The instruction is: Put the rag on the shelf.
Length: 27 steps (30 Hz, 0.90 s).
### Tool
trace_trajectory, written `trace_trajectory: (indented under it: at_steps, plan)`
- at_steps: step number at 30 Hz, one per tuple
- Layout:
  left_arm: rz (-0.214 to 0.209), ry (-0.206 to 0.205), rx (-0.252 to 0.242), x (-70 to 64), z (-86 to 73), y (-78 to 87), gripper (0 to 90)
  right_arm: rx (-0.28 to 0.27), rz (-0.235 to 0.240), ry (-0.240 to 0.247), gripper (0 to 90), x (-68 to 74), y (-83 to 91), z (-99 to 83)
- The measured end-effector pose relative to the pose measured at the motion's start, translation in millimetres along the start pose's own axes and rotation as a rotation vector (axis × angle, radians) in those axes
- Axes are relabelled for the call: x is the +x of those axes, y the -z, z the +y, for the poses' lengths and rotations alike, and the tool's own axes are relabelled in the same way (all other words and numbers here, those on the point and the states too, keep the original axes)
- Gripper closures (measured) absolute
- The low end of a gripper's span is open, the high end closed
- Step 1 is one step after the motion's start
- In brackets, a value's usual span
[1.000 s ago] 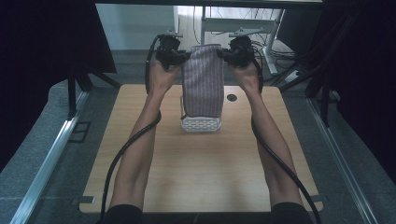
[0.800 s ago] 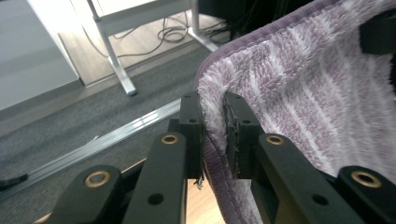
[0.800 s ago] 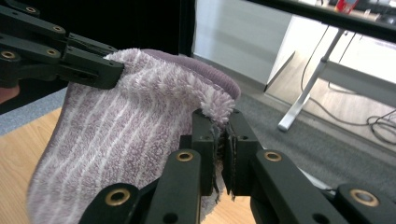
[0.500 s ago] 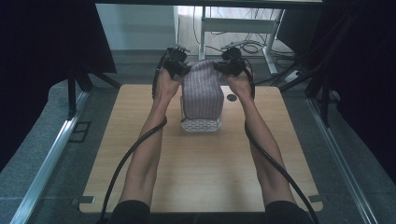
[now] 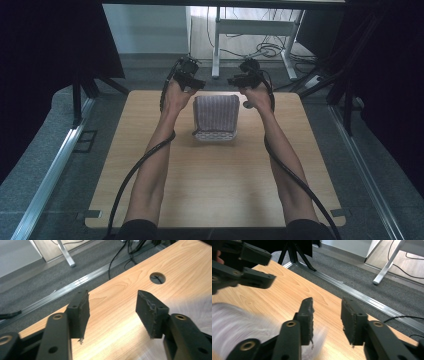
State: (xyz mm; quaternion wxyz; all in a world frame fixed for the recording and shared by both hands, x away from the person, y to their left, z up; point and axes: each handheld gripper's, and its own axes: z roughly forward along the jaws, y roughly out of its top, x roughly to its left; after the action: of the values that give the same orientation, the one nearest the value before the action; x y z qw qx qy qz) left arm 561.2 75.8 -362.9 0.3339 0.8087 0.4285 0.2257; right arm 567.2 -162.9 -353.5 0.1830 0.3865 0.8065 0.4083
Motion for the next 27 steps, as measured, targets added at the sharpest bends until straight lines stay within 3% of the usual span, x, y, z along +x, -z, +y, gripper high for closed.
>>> trace_trajectory:
  at_steps: [6,12,19,24,27]
  plan:
    - [-0.057,0.008,-0.033,0.9,-4.8,11.5,32.4,0.001,0.037,-0.024,50.1,-2.5,3.2,-6.5]
    - [-0.112,0.01,-0.057,-2.5,-9.6,20.1,23.4,-0.014,0.054,-0.019,39.8,1.3,9.1,-12.3]
    - [-0.171,0.0,-0.08,-9.1,-17.0,30.4,16.6,-0.034,0.087,0.005,29.9,10.0,18.0,-17.5]
    - [-0.201,-0.038,-0.088,-14.2,-24.5,40.8,13.0,-0.032,0.11,0.032,23.5,17.1,26.2,-20.8]
    - [-0.228,-0.03,-0.102,-14.8,-29.4,47.7,13.0,-0.035,0.12,0.044,21.5,21.0,32.7,-23.9]
